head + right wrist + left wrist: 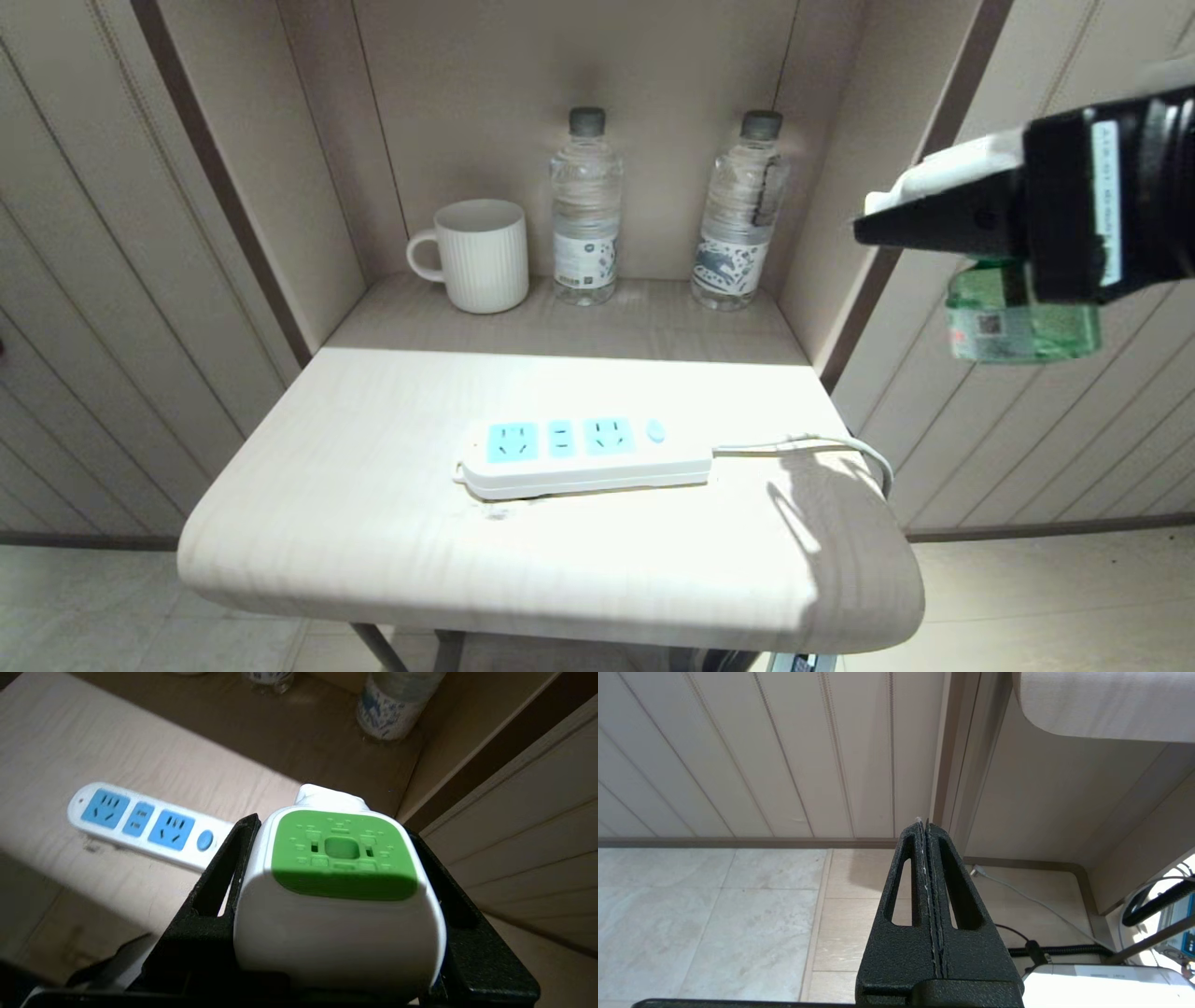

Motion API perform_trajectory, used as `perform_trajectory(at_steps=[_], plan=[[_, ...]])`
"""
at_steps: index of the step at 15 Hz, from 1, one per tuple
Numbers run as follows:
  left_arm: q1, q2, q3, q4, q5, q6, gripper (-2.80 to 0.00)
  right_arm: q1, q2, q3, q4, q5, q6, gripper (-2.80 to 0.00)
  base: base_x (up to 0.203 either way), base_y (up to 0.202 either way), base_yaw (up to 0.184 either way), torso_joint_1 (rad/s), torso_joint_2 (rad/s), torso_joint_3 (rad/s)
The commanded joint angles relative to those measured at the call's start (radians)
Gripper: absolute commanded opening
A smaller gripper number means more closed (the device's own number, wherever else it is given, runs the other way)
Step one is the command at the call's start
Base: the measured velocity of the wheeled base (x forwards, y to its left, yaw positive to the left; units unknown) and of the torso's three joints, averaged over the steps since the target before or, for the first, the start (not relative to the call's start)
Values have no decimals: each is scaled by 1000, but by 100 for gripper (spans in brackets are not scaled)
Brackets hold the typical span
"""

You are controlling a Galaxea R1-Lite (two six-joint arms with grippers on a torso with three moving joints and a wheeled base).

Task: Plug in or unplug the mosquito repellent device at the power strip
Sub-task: Insert the plug into the socket

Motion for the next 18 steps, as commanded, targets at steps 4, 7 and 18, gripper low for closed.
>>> perform_trajectory(at_steps=[4, 7, 18], plan=[[0, 0, 0, 1, 0, 1, -280, -85, 79, -99, 373, 138, 51, -280, 0, 0, 0, 0, 0, 0], [1, 0, 0, 1, 0, 1, -280, -84, 77, -92, 407, 141, 50, -280, 0, 0, 0, 0, 0, 0], [0, 0, 0, 1, 0, -1, -280, -81, 78, -48, 408, 234, 54, -280, 0, 0, 0, 0, 0, 0]])
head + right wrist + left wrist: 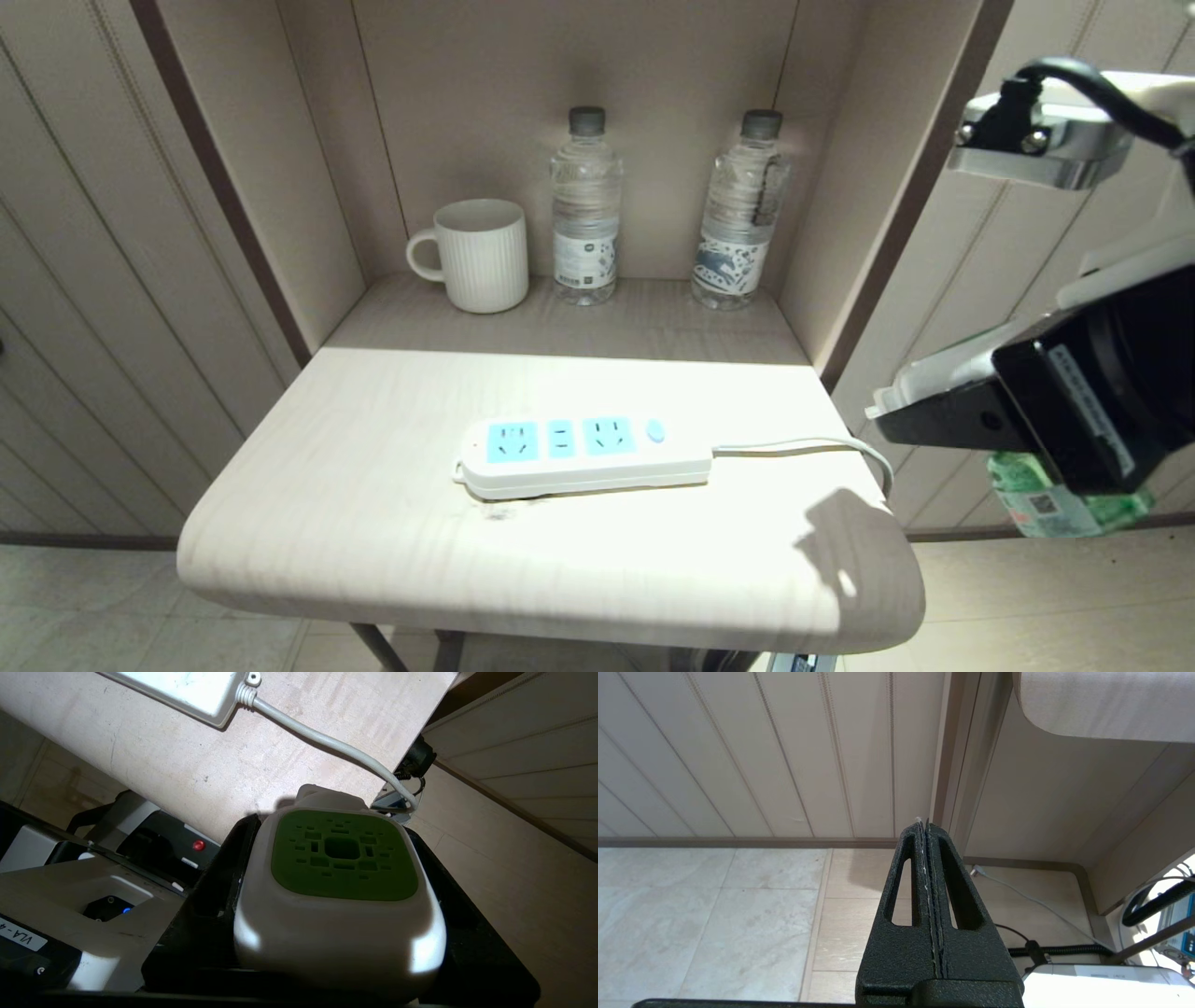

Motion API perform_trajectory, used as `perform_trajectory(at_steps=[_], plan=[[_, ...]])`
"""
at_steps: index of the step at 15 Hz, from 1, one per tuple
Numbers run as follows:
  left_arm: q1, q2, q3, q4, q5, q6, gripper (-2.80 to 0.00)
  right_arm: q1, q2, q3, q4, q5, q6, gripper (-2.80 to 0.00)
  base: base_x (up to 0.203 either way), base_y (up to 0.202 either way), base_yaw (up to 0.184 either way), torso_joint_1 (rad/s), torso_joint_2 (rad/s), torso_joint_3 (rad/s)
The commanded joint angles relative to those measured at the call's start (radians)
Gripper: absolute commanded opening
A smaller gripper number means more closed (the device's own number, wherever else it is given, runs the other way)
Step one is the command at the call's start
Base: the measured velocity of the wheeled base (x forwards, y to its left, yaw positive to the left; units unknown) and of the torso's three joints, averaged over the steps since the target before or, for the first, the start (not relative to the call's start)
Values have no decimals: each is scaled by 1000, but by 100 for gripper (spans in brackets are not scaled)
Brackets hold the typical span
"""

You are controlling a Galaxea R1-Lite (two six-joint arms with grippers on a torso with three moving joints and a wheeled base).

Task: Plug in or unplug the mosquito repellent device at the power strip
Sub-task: Insert the plug into the socket

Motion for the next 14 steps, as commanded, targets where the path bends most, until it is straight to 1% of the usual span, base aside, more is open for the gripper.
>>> perform_trajectory(at_steps=[1, 14], plan=[[-1, 0, 0, 1, 0, 0, -280, 5, 0, 36, 7, -2, -3, -280, 0, 0, 0, 0, 0, 0], [0, 0, 0, 1, 0, 0, -280, 31, -44, 51, -7, -10, 1, -280, 0, 0, 0, 0, 0, 0]])
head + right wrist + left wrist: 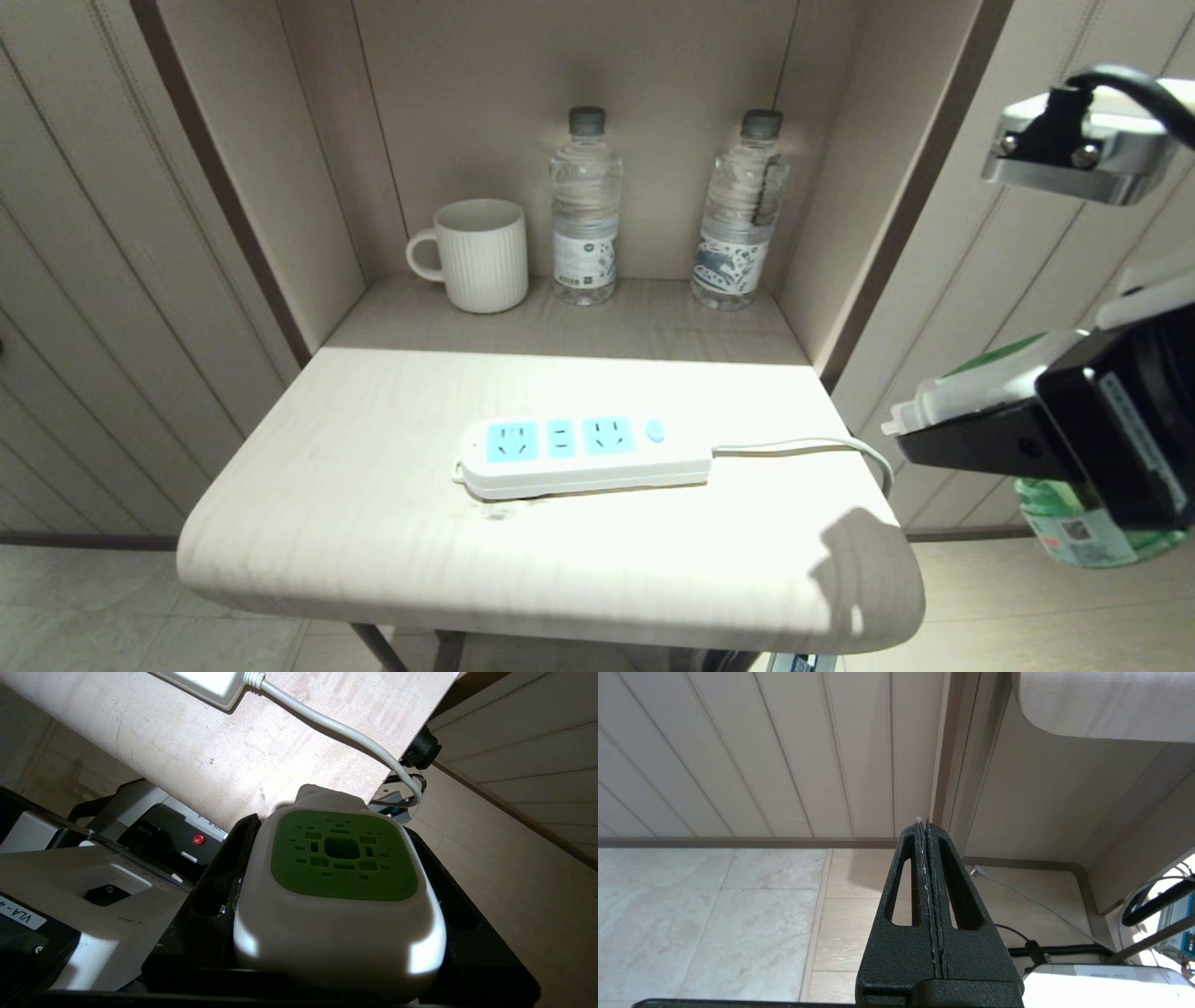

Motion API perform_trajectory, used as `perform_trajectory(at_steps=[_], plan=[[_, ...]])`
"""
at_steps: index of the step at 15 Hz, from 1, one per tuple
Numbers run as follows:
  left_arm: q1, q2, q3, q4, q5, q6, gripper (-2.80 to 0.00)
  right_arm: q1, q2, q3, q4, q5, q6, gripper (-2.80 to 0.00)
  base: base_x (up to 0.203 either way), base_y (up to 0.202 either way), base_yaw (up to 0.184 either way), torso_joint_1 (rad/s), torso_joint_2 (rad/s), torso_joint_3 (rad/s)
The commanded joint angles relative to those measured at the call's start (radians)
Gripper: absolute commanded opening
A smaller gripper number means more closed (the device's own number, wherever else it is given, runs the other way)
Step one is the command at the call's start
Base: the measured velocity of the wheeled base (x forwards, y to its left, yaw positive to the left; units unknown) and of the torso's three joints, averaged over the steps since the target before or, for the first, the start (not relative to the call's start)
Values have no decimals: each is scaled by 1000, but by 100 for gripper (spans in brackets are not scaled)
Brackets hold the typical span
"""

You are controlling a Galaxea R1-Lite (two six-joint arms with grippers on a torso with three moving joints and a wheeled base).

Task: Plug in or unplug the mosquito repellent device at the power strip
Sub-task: Insert the plug into the socket

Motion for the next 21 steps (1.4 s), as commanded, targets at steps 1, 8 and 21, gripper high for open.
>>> perform_trajectory(at_steps=[1, 8, 21], plan=[[1, 0, 0, 1, 0, 0, -280, 1, -1, 3, 8, -4, 3, -280, 0, 0, 0, 0, 0, 0], [-1, 0, 0, 1, -1, -1, -280, 0, -3, 41, -53, -6, 6, -280, 0, 0, 0, 57, -155, -97], [1, 0, 0, 1, 0, 0, -280, -8, 11, 100, -99, 0, 7, -280, 0, 0, 0, 200, -485, -279]])
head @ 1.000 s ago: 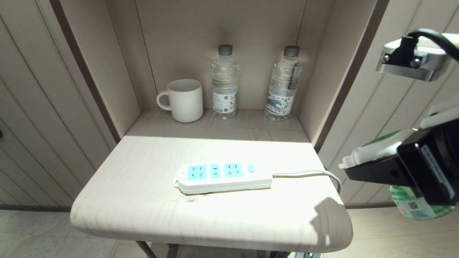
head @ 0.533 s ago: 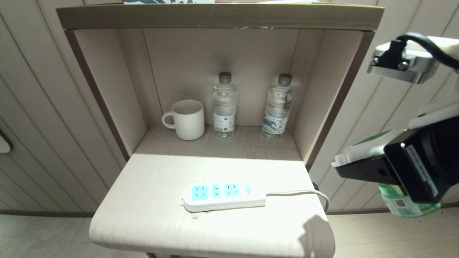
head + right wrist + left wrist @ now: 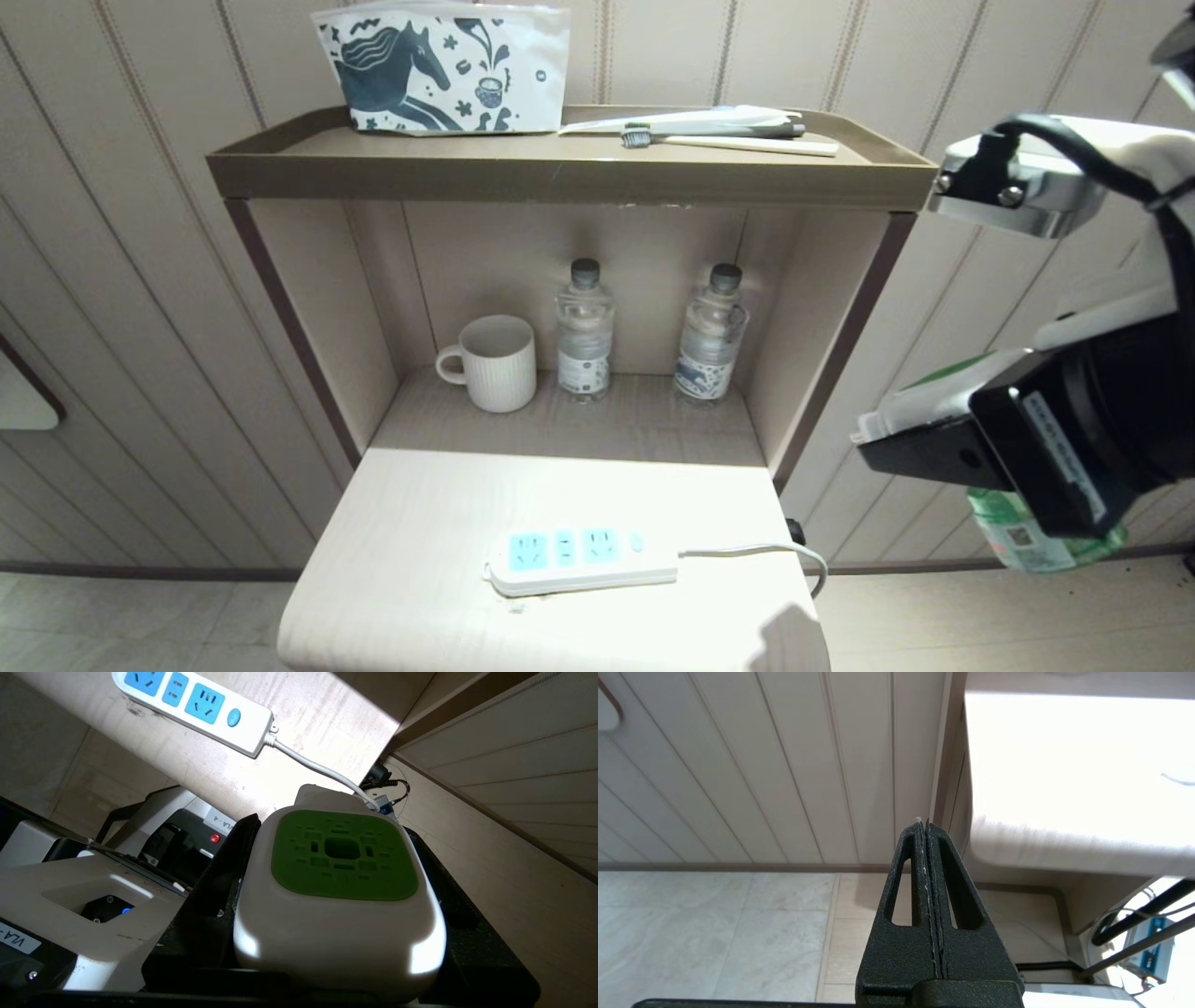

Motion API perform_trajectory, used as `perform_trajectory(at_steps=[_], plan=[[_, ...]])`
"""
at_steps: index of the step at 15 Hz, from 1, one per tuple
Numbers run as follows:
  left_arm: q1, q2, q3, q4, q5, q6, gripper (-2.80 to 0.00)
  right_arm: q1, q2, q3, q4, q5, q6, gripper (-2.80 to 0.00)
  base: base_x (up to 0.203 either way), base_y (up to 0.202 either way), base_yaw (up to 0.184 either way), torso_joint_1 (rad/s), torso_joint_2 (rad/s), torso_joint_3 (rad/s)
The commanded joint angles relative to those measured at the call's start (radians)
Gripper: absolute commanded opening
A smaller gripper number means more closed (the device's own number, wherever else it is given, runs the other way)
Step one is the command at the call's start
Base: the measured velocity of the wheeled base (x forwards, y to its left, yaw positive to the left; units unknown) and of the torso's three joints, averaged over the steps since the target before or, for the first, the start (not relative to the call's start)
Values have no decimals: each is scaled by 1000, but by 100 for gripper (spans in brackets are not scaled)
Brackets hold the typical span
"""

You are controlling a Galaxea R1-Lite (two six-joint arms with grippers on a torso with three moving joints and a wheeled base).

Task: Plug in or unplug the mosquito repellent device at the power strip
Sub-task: Insert the plug into the socket

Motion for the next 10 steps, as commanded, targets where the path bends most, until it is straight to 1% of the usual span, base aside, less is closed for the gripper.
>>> perform_trajectory(at_steps=[1, 10], plan=[[-1, 0, 0, 1, -1, 0, -280, 0, 5, 13, 0, -2, 2, -280, 0, 0, 0, 232, -516, -295], [0, 0, 0, 1, -1, 0, -280, 0, 15, 28, -9, 0, 3, -280, 0, 0, 0, 262, -563, -306]])
